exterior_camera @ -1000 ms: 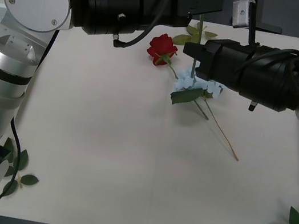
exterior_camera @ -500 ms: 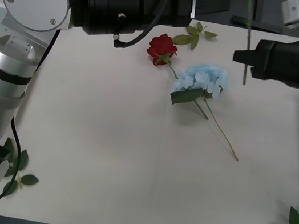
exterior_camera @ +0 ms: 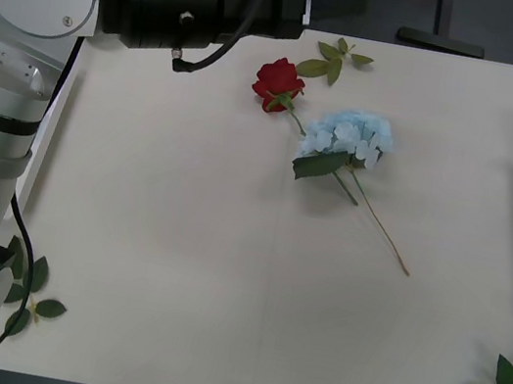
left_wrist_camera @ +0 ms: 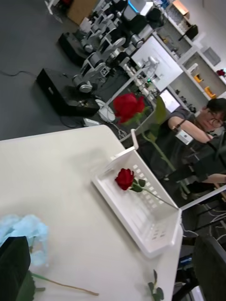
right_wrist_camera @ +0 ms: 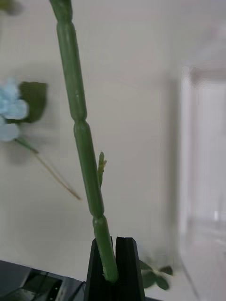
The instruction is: Place the red flowers into the right box and the blue flowers into the left box. If a person shows an open palm, hand one flower to the person first, then continue sorting.
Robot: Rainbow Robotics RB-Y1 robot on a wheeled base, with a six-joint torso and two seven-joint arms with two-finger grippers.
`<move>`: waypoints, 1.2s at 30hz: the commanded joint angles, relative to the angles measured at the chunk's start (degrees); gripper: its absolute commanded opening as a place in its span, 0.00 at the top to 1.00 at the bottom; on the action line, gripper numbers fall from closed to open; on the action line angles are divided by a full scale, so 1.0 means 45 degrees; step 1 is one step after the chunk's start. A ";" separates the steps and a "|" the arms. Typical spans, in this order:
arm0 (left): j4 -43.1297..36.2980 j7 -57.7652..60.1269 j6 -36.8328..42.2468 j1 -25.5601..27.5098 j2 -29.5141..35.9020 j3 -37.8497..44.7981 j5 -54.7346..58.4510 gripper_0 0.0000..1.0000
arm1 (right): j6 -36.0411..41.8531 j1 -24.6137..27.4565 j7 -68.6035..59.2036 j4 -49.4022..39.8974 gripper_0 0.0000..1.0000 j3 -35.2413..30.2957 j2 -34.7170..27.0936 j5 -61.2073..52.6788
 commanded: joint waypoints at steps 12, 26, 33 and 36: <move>-0.0226 0.2800 0.2444 -0.0591 0.0166 0.0537 -0.2464 0.00 | -0.3032 -0.0265 0.5796 0.5524 1.00 -0.0109 0.0783 0.6375; 0.0106 0.9714 0.5140 -0.1900 0.0146 -0.1104 -0.7113 0.00 | -0.4848 -0.0148 0.6070 0.7301 1.00 -0.0031 0.2326 0.9168; 0.1688 1.2156 0.5218 -0.2954 -0.0010 -0.2432 -0.8812 0.00 | -0.4790 -0.0148 0.6265 0.7281 1.00 0.0848 0.2345 0.9226; 0.2645 1.2820 0.5042 -0.3442 -0.0205 -0.2764 -0.9124 0.00 | -0.4848 -0.0148 0.6304 0.7184 0.53 0.1219 0.2404 0.8914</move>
